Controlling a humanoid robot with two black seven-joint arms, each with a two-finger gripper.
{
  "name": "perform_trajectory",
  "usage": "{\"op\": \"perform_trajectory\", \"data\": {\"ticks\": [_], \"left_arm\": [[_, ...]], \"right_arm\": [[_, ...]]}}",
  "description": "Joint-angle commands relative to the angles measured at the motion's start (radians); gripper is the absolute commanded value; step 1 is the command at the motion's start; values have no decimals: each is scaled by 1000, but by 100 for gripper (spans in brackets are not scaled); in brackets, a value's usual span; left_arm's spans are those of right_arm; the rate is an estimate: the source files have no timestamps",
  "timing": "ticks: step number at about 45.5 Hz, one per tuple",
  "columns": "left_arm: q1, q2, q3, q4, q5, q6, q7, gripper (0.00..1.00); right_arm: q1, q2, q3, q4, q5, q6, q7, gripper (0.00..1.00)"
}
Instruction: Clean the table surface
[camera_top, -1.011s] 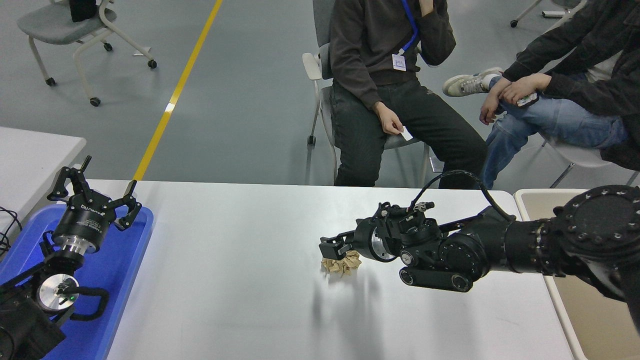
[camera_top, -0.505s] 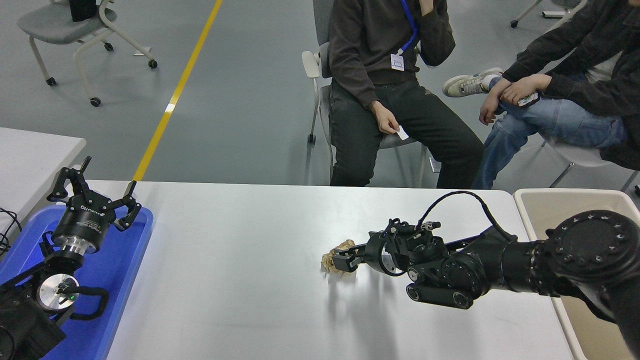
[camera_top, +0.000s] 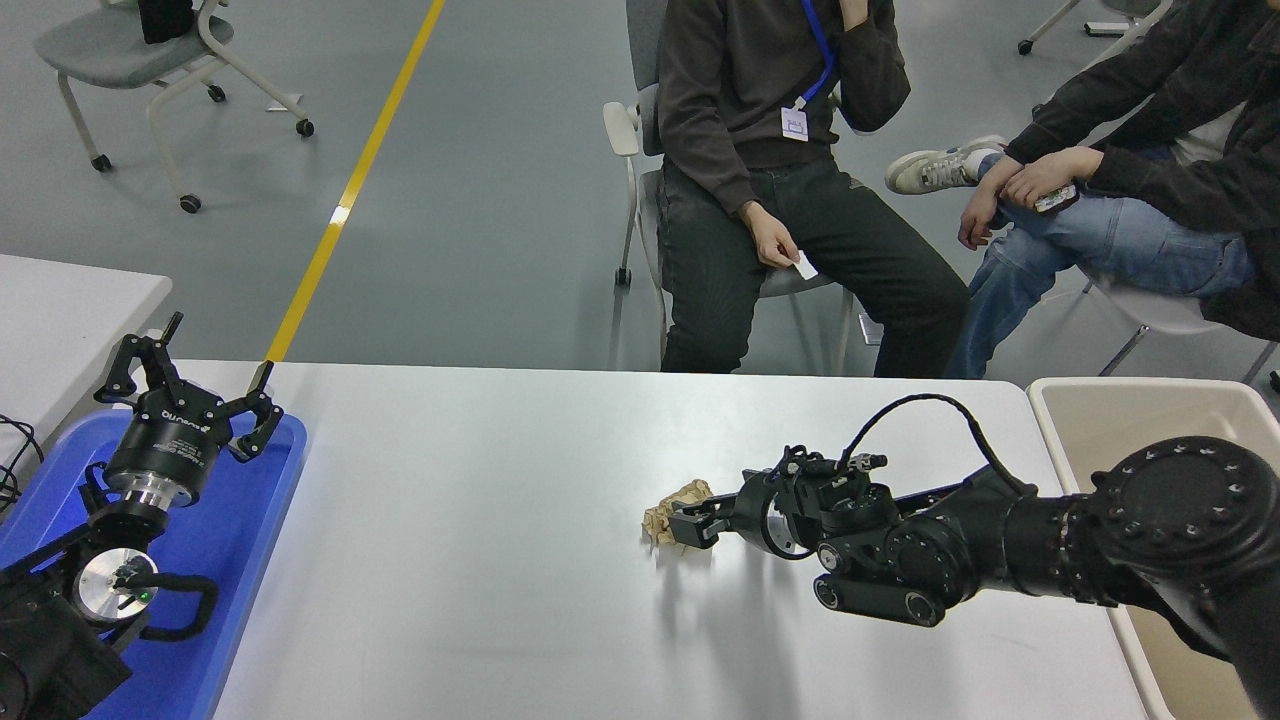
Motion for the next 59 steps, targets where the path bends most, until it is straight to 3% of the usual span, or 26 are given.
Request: {"op": "perform_trajectory", "data": {"ticks": [1,20,38,59], "left_arm": [[-1,0,0,0,0,0,0,100],[0,0,0,0,0,0,0,100],[0,0,0,0,1,0,0,100],[0,0,0,0,1,0,0,100]], "right_arm": [[10,0,47,45,0,0,20,99],[-56,0,4,-107,-8,-57,19,99],[-63,0,55,-14,0,-59,28,99],[-128,0,44,-55,-42,-83,28,99]]}}
